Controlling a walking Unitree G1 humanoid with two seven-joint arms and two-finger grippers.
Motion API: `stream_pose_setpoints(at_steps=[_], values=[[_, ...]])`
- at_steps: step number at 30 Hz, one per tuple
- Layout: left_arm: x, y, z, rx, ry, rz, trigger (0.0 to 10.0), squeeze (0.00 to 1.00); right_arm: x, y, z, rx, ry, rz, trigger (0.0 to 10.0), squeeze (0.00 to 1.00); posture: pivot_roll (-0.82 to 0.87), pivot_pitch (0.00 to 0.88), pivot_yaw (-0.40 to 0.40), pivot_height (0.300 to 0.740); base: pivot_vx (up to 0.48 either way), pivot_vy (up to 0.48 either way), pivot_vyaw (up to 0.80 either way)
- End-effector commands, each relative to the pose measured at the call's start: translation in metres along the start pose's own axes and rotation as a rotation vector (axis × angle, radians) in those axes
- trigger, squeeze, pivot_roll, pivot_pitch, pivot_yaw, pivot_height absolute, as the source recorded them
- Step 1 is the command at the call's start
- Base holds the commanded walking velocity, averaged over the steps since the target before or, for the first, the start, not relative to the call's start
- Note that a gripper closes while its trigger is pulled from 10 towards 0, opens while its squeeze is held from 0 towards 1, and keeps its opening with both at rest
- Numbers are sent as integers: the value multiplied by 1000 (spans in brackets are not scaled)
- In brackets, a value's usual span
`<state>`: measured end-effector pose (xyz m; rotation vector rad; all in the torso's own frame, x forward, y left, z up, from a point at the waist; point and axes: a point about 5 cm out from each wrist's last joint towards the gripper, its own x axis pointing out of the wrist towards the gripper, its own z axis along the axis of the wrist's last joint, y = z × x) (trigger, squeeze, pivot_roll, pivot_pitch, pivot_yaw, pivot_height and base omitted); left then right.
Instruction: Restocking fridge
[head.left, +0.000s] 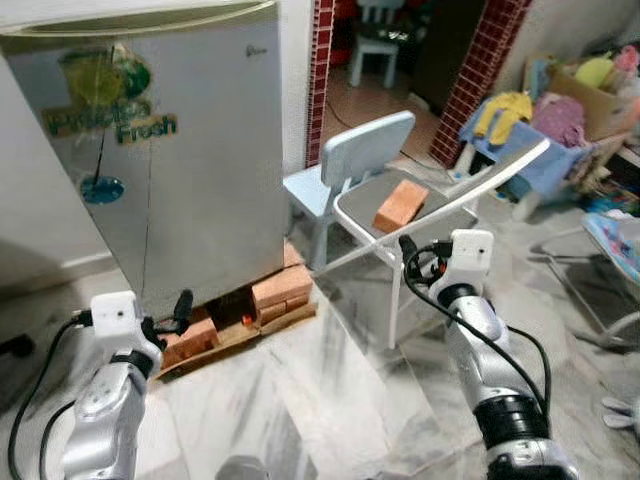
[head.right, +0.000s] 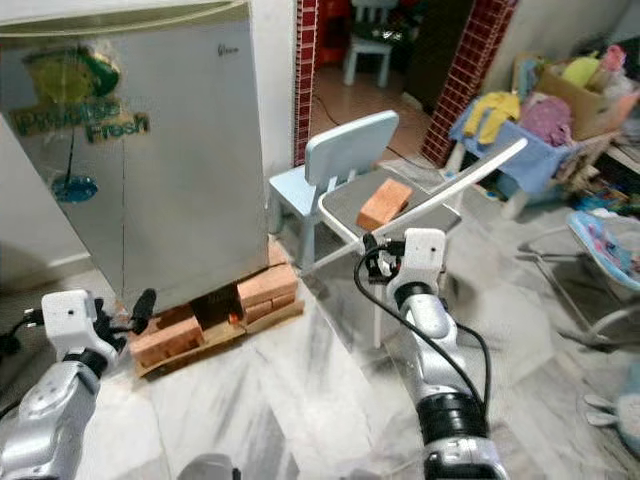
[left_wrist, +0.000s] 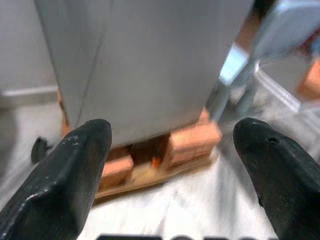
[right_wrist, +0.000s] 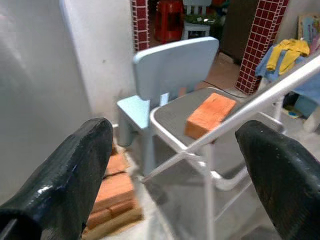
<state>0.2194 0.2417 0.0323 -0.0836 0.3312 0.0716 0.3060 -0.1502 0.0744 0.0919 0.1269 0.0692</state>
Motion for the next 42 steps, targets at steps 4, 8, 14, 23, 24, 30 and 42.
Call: stream_pose_setpoints(at_steps=[4, 8, 14, 23, 24, 30, 42], values=[[2, -22, 9, 72, -42, -96, 10000, 0, -6, -18, 5, -18, -24, -49, 10000, 0, 169, 0, -53, 740, 0, 480, -323], [-2, -28, 9, 92, -52, -181, 10000, 0, -9, -22, 2, -24, -16, -64, 10000, 0, 169, 0, -58, 740, 0, 478, 0], [-7, -32, 15, 158, -75, -299, 10000, 0, -12, -28, 5, -37, -27, -97, 10000, 0, 175, 0, -62, 740, 124, 193, 0], [-2, -35, 17, 215, -65, -316, 10000, 0, -37, -48, -7, -35, -11, -218, 10000, 0, 136, 0, 24, 740, 0, 0, 0], [-2, -35, 17, 215, -65, -316, 10000, 0, -37, -48, -7, -35, -11, -218, 10000, 0, 136, 0, 24, 740, 0, 0, 0], [10, -44, 22, 243, -61, -369, 10000, 0, -42, -51, -6, -17, -32, -292, 10000, 0, 91, 0, 59, 740, 0, 0, 0], [12, -54, 20, 205, -52, -341, 10000, 0, -36, -45, -1, -14, -16, -243, 10000, 0, 117, 0, 11, 740, 0, 279, 0]])
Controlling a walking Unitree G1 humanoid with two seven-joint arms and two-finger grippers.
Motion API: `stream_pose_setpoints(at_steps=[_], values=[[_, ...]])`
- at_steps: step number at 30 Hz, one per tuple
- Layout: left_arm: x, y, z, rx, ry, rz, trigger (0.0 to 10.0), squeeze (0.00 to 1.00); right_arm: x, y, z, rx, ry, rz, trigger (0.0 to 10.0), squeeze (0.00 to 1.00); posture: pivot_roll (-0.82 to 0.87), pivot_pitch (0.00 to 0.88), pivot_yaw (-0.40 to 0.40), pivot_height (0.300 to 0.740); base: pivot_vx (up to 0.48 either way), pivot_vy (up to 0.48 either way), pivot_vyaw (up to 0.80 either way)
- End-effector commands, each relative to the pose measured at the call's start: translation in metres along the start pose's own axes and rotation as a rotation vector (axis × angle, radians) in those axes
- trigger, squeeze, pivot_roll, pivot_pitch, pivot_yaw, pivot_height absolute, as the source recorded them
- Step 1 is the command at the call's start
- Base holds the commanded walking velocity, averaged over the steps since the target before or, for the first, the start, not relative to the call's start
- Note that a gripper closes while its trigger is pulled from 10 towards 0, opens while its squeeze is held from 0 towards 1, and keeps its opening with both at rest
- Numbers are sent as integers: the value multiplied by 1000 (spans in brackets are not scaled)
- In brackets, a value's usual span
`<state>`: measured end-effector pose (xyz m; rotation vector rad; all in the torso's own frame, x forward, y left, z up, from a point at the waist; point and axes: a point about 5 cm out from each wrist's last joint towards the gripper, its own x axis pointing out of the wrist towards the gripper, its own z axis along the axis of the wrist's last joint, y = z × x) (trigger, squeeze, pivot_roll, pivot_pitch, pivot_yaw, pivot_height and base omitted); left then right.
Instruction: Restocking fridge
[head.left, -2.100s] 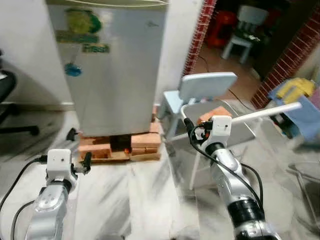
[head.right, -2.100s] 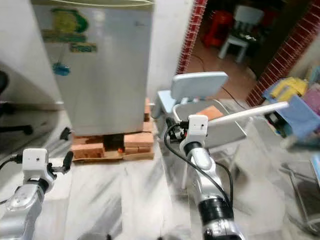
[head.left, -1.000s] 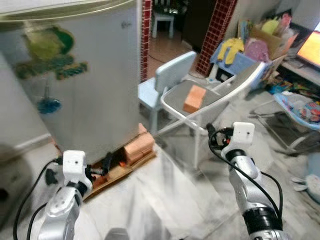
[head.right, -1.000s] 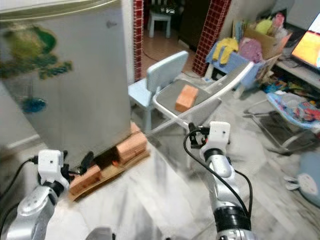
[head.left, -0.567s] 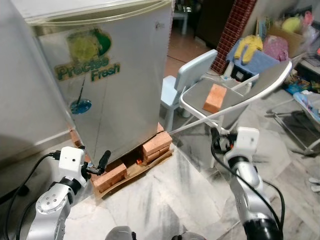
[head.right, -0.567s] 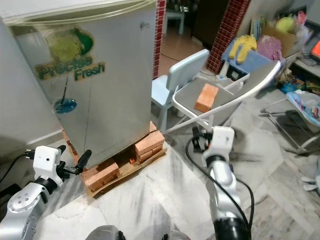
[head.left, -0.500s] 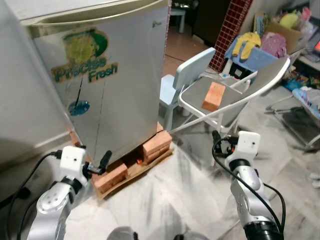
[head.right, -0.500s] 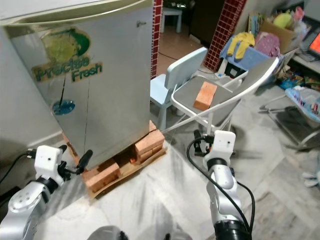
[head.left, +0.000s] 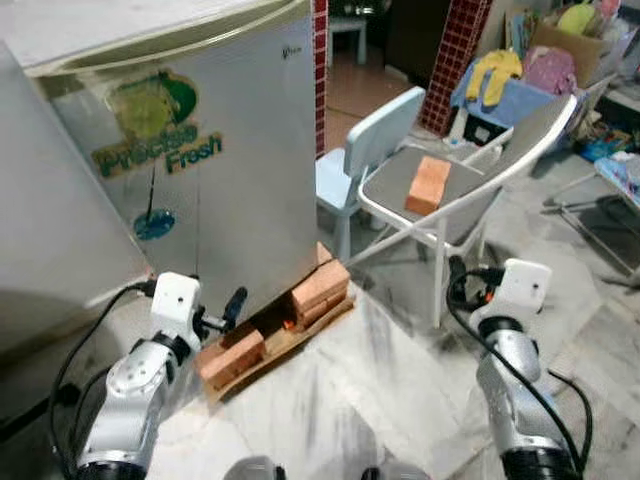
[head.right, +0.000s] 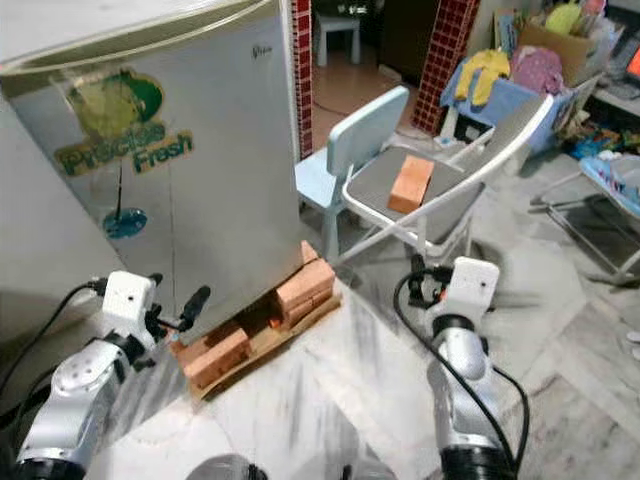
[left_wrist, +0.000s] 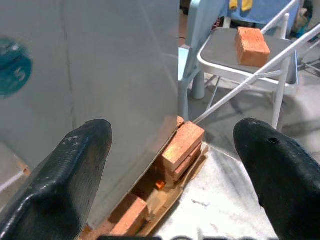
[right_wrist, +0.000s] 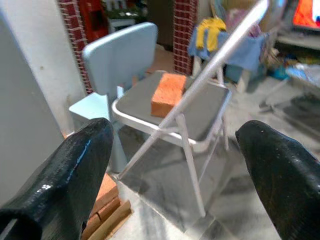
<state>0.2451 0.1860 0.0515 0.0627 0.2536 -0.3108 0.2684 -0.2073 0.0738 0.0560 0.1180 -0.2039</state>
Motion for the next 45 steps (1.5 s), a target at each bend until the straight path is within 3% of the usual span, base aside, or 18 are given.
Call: stream_pose_setpoints(at_steps=[1, 8, 19, 29, 34, 45], values=[[-5, 3, -3, -2, 14, 8, 10000, 0, 3, 11, -1, 5, 7, 31, 10000, 0, 117, 0, 11, 740, 0, 480, 0], [-7, 2, -7, 12, 33, -19, 10000, 0, 3, 24, 2, -20, 6, 114, 10000, 0, 146, 0, -26, 740, 0, 480, 0], [-10, 14, -4, 21, 33, -12, 10000, 0, 9, 21, 4, -25, 10, 109, 10000, 0, 153, 0, -29, 740, 0, 480, 0], [-8, 11, 3, 28, -23, -41, 10000, 0, 13, 21, 6, -29, 5, 104, 10000, 0, 157, 0, -34, 740, 0, 463, 0], [-8, 12, -3, 52, 21, -7, 10000, 0, 15, 23, 9, -38, -11, 113, 10000, 0, 156, 0, -37, 740, 0, 0, 0], [-5, 13, -1, 48, -5, 0, 10000, 0, 15, 32, 9, -40, -17, 153, 10000, 0, 152, 0, -45, 740, 0, 207, -178]])
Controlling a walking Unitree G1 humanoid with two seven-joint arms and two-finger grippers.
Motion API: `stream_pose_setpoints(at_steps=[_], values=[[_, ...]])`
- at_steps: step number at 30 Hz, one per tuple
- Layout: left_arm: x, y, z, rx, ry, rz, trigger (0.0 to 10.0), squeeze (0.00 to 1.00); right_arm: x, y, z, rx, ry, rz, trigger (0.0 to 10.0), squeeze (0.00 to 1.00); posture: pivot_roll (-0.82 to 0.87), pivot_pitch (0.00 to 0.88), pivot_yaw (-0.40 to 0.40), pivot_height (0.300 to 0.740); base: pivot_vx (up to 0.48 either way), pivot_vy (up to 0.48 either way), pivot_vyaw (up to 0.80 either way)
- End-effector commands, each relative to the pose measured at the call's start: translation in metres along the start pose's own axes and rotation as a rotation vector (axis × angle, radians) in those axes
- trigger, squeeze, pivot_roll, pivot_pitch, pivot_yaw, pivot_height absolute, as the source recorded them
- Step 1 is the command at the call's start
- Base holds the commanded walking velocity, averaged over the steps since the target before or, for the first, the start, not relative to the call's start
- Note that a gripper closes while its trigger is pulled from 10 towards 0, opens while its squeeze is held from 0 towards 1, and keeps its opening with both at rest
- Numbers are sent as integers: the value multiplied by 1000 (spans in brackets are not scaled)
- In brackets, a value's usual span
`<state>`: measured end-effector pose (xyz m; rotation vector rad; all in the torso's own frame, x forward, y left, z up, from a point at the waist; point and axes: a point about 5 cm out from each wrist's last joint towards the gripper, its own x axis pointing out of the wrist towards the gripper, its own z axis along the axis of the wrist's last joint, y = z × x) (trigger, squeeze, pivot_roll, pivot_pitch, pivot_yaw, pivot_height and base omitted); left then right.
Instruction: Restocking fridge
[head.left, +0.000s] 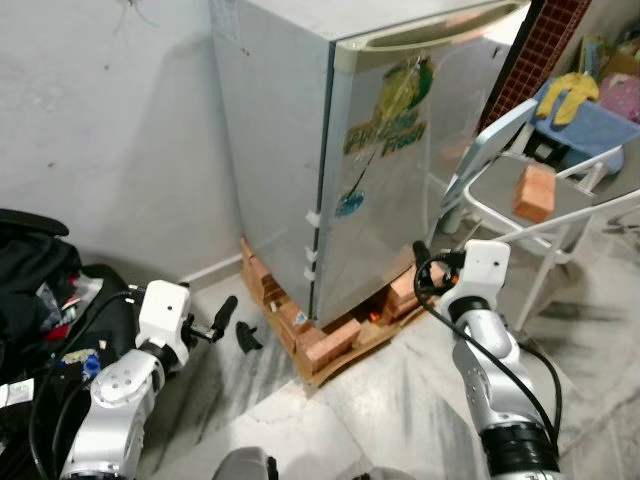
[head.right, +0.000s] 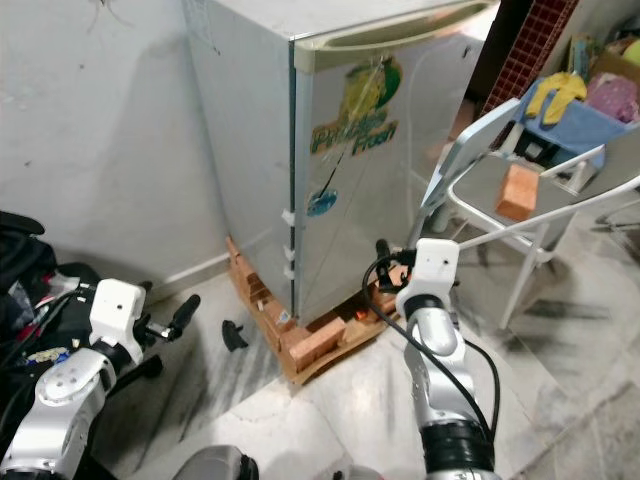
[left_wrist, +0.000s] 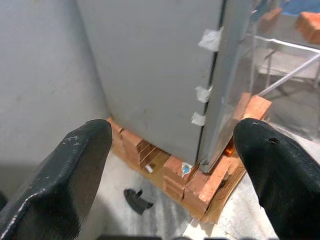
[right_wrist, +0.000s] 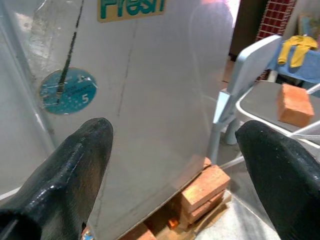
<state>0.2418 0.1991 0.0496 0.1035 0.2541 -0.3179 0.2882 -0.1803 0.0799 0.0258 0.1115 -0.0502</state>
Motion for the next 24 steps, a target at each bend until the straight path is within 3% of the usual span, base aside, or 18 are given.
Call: stream_pose_setpoints(at_steps=[1, 11, 21, 24], values=[[1, 2, 3, 6, -12, 4, 10000, 0, 2, 1, 3, -3, -12, 0, 10000, 0, 152, 0, -46, 740, 0, 461, -800], [1, -3, 1, 4, -9, 0, 10000, 0, 2, -1, 1, 1, -2, -6, 10000, 0, 151, 0, -47, 740, 0, 456, -759], [2, -7, 2, 11, -30, -21, 10000, 0, 2, -1, 1, -5, -3, -8, 10000, 0, 149, 0, -48, 740, 0, 0, 0], [2, -7, 4, 5, -39, -29, 10000, 0, 2, -1, 1, -6, -2, -9, 10000, 0, 146, 1, -48, 740, 85, 0, -667]])
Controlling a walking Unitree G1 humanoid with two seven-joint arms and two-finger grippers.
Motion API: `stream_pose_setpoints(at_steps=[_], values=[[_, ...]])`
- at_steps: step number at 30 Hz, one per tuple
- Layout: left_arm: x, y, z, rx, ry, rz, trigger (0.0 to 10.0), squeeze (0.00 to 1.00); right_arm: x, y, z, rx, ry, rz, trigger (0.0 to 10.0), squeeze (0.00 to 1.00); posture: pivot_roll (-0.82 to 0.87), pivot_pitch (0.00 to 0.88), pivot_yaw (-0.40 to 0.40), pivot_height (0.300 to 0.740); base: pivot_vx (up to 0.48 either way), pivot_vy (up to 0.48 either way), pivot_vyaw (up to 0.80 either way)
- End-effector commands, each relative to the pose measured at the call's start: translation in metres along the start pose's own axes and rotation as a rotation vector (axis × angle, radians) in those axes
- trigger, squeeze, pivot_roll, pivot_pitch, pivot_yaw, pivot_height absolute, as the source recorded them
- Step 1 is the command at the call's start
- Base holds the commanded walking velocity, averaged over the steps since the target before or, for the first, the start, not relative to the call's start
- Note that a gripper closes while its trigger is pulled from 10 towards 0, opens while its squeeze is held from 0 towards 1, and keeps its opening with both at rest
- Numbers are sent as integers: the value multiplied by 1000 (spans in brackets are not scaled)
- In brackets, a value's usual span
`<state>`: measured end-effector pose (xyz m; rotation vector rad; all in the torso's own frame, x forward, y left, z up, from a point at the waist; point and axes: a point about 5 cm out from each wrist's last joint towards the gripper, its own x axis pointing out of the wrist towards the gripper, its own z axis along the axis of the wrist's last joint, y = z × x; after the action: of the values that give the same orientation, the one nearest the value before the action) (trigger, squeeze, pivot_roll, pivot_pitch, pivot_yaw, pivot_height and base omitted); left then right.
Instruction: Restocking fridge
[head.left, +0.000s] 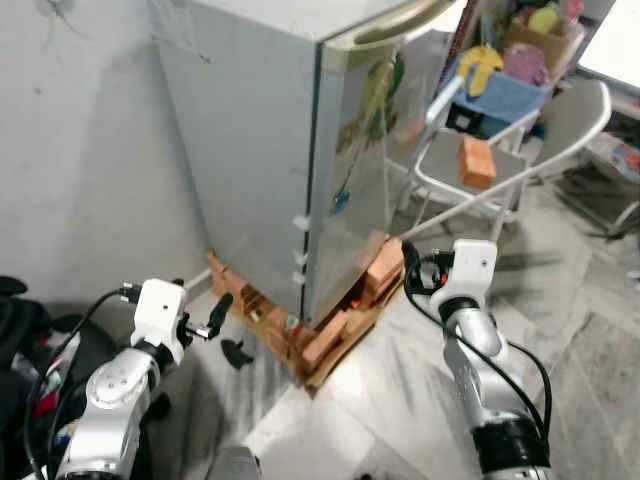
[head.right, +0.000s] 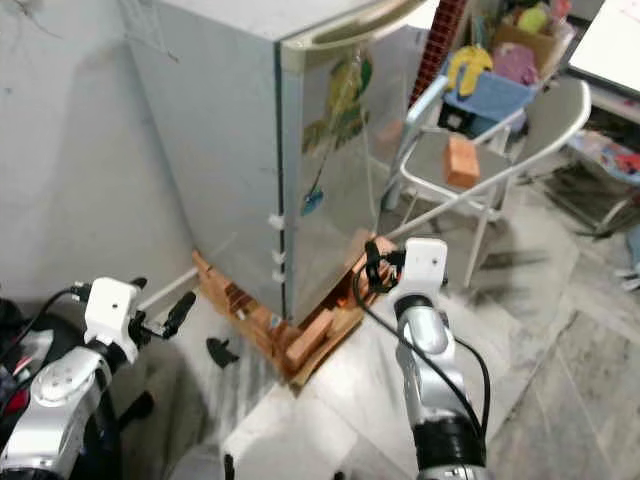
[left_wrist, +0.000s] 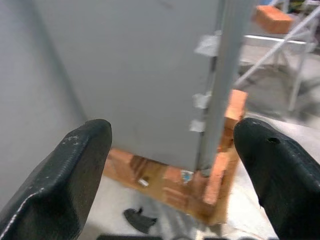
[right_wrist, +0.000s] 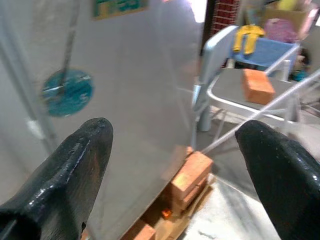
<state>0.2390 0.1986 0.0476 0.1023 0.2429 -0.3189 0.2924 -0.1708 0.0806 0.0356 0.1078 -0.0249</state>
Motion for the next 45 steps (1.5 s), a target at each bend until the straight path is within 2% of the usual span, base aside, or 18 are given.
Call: stream_pose_setpoints(at_steps=[1, 5, 10, 15, 20, 41, 45], values=[[4, -6, 6, 4, -28, -31, 10000, 0, -2, -11, 0, -16, 0, -34, 10000, 0, 146, 3, -48, 740, 270, 0, -800], [4, -7, 7, -2, -35, -37, 10000, 0, -2, -11, 1, -17, -1, -34, 10000, 0, 147, 2, -50, 740, 386, 0, -728], [3, -7, 6, -8, -38, -30, 10000, 0, -2, -11, 0, -16, 1, -34, 10000, 0, 146, 4, -52, 740, 448, 0, 0], [3, -8, 7, -27, -51, -31, 10000, 0, 0, -11, 1, -21, 1, -35, 10000, 0, 145, 5, -50, 740, 308, 366, 0], [3, -8, 9, -26, -60, -38, 10000, 0, 1, -12, -1, -25, 9, -37, 10000, 0, 145, 3, -50, 740, 0, 0, 0], [5, -10, 13, -24, -87, -39, 10000, 0, 4, -10, 1, -28, 3, -29, 10000, 0, 146, 0, -56, 740, 0, 0, -800], [5, -9, 12, -24, -86, -26, 10000, 0, 2, -11, 1, -25, 3, -34, 10000, 0, 145, 0, -55, 740, 0, 0, 0]])
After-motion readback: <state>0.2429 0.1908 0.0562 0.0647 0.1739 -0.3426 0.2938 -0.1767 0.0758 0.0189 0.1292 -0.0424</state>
